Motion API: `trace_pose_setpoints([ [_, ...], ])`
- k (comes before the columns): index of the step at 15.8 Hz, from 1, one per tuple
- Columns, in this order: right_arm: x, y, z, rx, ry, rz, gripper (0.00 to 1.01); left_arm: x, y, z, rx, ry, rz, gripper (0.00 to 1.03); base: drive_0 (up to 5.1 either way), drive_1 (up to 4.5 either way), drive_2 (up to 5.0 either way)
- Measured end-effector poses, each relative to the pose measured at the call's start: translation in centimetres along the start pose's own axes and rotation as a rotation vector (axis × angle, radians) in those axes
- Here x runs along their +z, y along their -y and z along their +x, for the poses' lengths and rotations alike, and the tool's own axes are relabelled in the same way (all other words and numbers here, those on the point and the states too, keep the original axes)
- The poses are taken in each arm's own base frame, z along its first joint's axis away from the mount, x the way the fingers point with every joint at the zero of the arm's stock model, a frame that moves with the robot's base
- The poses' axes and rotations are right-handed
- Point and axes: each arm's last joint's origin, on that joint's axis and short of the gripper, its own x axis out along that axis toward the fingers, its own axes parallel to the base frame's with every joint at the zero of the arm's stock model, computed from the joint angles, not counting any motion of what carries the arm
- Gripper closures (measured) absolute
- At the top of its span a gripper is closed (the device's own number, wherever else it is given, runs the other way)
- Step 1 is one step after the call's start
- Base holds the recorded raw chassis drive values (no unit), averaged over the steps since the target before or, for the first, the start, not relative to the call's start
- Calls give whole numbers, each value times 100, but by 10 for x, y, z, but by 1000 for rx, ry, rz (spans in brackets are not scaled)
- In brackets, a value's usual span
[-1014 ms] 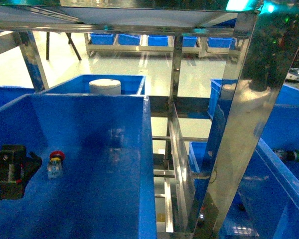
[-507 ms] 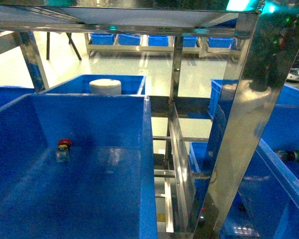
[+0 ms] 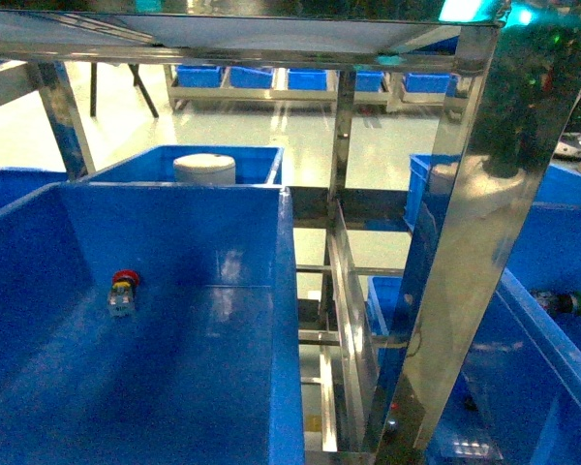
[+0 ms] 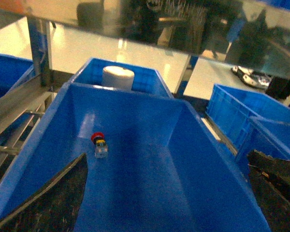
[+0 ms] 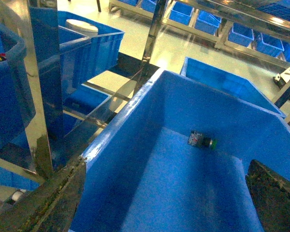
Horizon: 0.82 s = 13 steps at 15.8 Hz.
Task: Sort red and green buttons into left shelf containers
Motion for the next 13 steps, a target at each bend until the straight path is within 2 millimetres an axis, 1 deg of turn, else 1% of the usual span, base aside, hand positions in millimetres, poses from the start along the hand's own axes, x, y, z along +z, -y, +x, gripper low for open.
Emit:
trace_pose_setpoints([
  [1,0,0,0,0,0,0,3,2,0,-2,10,22,-27,5,0,0,0],
  [3,0,0,0,0,0,0,3,1,0,-1,19,13,-38,5,0,0,0],
  [4,2,0,0,-59,61,-6,7,0,0,-1,19,9,-41,5,0,0,0],
  [5,8,-2,-2,-164,170,17,18,-1,-1,0,13,105,-4,11,0,0,0],
  [6,12,-4,-3,-194,219,91,29,-6,-9,-1,23,156,72,22,0,0,0],
  [7,8,-5,-1,-224,184,176,42,-10,-15,-2,70,174,139,35,0,0,0],
  [8,9,-10,0,-243,184,215,55,-14,-15,-3,67,173,180,48,0,0,0],
  [9,11,-16,2,-194,194,221,68,-18,-15,-2,49,160,203,60,0,0,0],
  [10,11,-15,2,-214,190,232,79,-22,-16,-3,56,162,214,71,0,0,0],
  [11,10,-14,2,-225,190,238,92,-27,-17,-8,69,140,218,84,0,0,0],
  [12,10,-15,2,-224,190,241,99,-32,-18,-11,57,152,220,97,0,0,0],
  [13,10,-15,2,-224,190,241,99,-31,-17,-12,57,176,221,101,0,0,0],
])
